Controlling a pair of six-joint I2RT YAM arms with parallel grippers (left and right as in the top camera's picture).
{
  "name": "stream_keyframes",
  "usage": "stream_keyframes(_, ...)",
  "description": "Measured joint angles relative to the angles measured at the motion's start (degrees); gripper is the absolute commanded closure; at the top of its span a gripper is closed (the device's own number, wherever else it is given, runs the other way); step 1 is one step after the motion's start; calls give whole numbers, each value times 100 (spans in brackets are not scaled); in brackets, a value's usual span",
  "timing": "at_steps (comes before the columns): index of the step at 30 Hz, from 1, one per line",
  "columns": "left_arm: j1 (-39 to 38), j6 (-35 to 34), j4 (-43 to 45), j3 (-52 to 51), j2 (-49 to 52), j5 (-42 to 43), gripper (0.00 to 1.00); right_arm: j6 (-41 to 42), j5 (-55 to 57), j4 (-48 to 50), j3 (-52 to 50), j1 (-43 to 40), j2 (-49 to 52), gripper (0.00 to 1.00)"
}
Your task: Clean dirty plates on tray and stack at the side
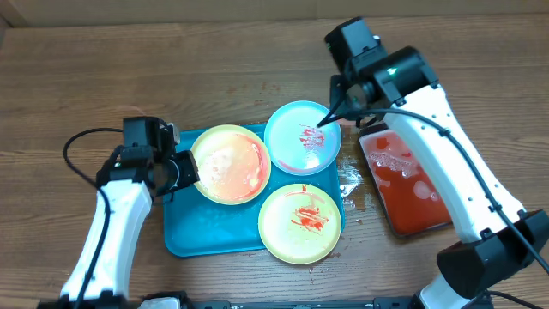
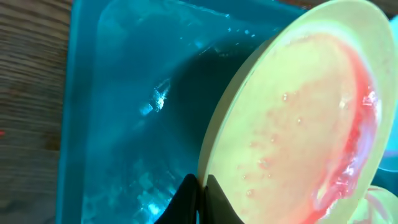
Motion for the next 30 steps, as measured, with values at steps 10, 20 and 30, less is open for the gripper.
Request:
stream_keyframes(10,0,-31,-166,2,-767,155,95,-4,-155,-66,0,-328,0,96)
stream_keyframes(20,-306,-214,-188,63,-787,229,96,-129,-170,-55,0,-723,0,96)
stream_keyframes(30,-1257,-236,-192,494,-391,-157,96,-173,-168,-295,678,-1231,2,96)
